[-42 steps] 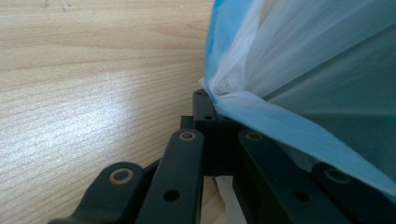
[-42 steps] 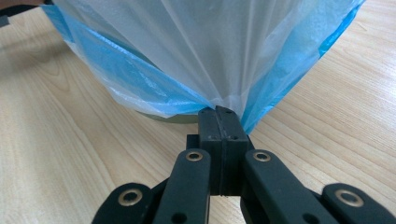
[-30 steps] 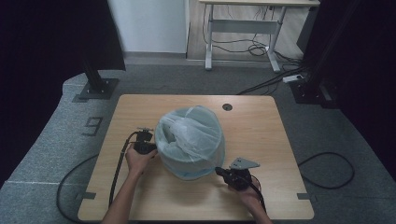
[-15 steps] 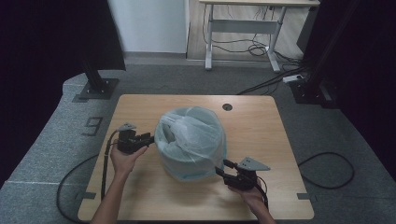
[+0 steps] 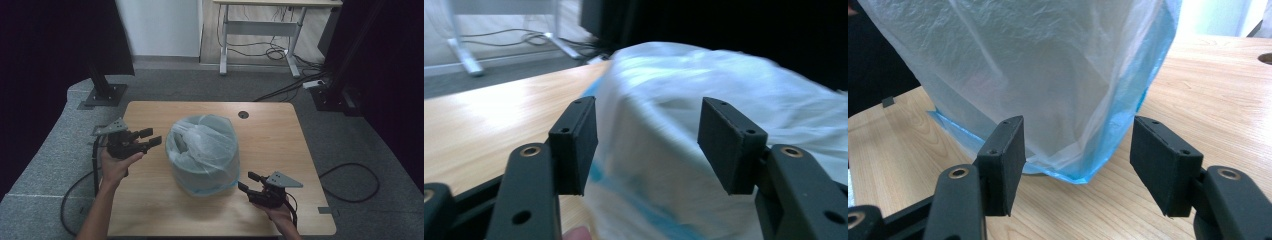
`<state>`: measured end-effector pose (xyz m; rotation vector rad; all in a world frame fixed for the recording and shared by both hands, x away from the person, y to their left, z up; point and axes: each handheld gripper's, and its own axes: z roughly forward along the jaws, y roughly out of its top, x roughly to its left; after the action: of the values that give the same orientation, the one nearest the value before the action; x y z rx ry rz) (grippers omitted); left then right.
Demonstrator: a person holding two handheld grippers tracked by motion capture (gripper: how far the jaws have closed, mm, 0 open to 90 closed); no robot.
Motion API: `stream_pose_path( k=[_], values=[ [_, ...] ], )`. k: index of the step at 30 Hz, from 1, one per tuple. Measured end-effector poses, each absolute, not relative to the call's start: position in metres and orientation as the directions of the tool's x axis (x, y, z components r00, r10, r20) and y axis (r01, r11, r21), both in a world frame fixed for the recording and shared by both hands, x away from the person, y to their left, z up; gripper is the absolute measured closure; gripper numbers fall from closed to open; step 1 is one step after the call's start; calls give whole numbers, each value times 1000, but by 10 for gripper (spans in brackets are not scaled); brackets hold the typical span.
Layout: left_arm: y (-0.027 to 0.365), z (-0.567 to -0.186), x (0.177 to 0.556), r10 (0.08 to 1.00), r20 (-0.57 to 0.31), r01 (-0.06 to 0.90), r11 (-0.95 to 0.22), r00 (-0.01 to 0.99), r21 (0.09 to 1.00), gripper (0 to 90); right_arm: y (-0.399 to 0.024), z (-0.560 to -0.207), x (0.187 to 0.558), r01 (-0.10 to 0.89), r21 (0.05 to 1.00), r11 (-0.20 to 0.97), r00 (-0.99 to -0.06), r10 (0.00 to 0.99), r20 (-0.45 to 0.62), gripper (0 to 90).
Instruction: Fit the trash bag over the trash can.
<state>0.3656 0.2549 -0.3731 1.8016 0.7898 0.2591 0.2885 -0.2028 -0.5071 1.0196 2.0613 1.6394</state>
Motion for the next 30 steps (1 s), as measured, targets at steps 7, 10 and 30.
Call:
stream_pose_path(
  k=[7,10,30],
  values=[
    [226,-353,373,571,-175,379,-261,802,888,381,-213,-506,288,329,942,67,-685,704,189,387],
    [212,-346,377,558,-163,383,-303,813,873,385,-219,-506,286,332,941,63,-676,712,191,387],
    [139,-343,413,492,-152,429,-519,857,740,411,-228,-507,281,345,937,53,-665,718,204,391]
  ],
)
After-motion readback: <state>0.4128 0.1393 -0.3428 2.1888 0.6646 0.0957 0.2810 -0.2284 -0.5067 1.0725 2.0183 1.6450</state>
